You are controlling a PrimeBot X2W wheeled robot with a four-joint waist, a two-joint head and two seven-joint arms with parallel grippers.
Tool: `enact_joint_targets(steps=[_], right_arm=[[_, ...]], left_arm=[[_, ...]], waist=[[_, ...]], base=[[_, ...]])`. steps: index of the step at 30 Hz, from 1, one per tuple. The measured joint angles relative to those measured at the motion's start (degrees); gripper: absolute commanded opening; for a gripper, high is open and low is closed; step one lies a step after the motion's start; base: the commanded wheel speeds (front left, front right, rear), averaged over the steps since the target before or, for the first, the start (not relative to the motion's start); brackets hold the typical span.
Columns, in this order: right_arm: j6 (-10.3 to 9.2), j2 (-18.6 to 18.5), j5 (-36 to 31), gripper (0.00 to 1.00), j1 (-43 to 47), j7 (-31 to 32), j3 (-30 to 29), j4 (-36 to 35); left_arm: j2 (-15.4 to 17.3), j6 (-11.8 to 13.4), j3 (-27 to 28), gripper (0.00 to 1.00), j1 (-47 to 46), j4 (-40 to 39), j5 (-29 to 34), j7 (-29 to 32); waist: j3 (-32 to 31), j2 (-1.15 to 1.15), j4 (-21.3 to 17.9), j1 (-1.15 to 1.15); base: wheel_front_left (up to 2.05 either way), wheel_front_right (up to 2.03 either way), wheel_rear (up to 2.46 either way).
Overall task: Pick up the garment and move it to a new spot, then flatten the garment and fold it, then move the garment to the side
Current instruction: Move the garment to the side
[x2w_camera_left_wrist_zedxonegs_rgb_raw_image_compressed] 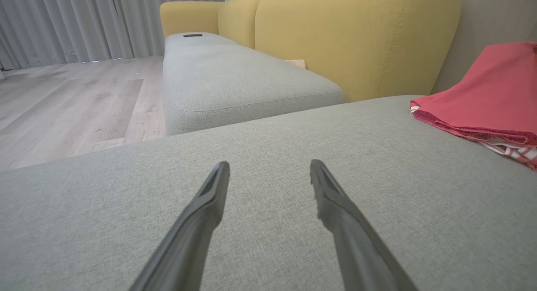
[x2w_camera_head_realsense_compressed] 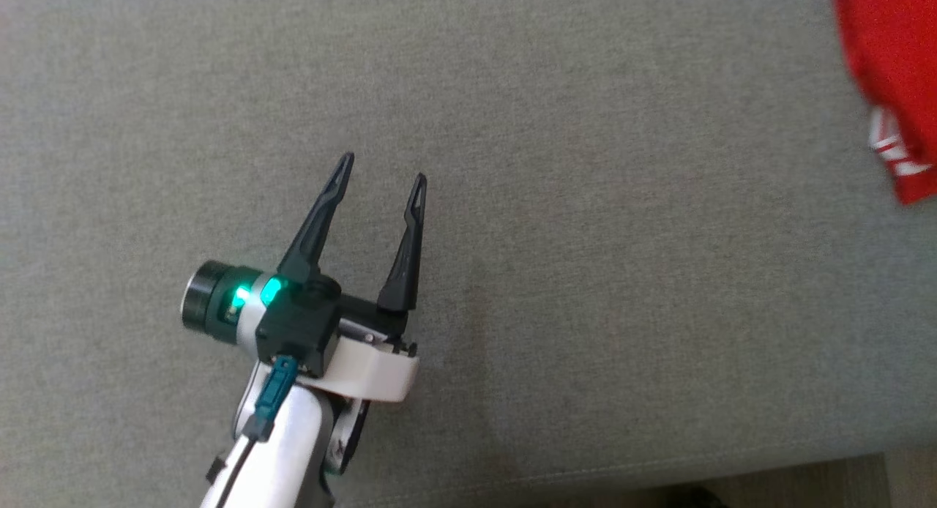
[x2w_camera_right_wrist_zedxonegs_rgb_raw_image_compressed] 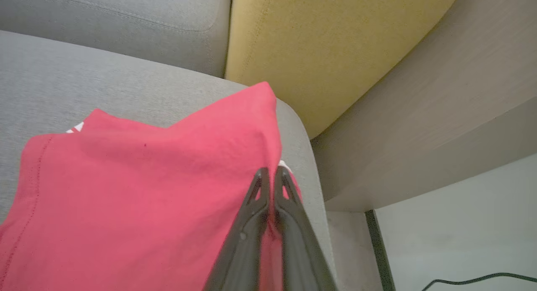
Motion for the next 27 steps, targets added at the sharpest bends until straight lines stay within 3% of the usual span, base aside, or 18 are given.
enact_joint_targets(steps=[7,8,9,13,18,25,27], right_arm=[[0.00,-1.01,-4.50,0.00,-1.69,-0.03,-2.59,4.20],[0.00,-0.96,-5.58,0.31,-2.10,-0.27,-3.25,5.21],[0.00,-0.73,-6.75,1.00,-2.62,-0.36,-3.96,6.34],[0.00,2.49,-11.66,1.00,-4.23,-2.12,-7.00,10.63],[0.00,12.67,-14.90,1.00,-2.50,-3.56,-9.99,12.23],[0.00,24.91,-15.03,1.00,11.62,-8.33,-13.46,10.63],[0.00,29.50,-14.47,1.00,17.97,-13.30,-16.02,9.50]], left_arm=[[0.44,0.03,-1.00,1.00,-1.53,0.09,0.01,0.00],[0.51,0.04,-1.11,1.00,-1.54,0.12,0.01,0.00],[0.60,0.07,-1.26,1.00,-1.58,0.22,0.01,0.00],[0.86,0.57,-1.64,1.00,-1.58,0.60,0.00,0.00],[0.83,1.53,-1.71,1.00,-0.87,1.72,-0.91,0.00],[0.79,3.05,0.03,1.00,7.53,4.53,-4.60,0.00],[0.78,2.91,1.55,1.00,10.89,5.69,-6.91,0.00]], waist=[[1.79,0.00,1.19,0.00],[1.81,0.00,1.38,0.00],[1.73,0.00,1.58,0.00],[0.37,0.00,2.14,0.00],[-3.62,0.00,2.58,0.00],[-12.48,0.00,3.04,0.00],[-16.78,0.00,3.19,-0.01]], base=[[0.00,0.00,0.00],[0.00,0.00,0.00],[0.00,0.00,0.00],[0.00,0.00,0.00],[0.00,0.00,0.00],[0.00,0.00,0.00],[0.00,0.00,0.00]])
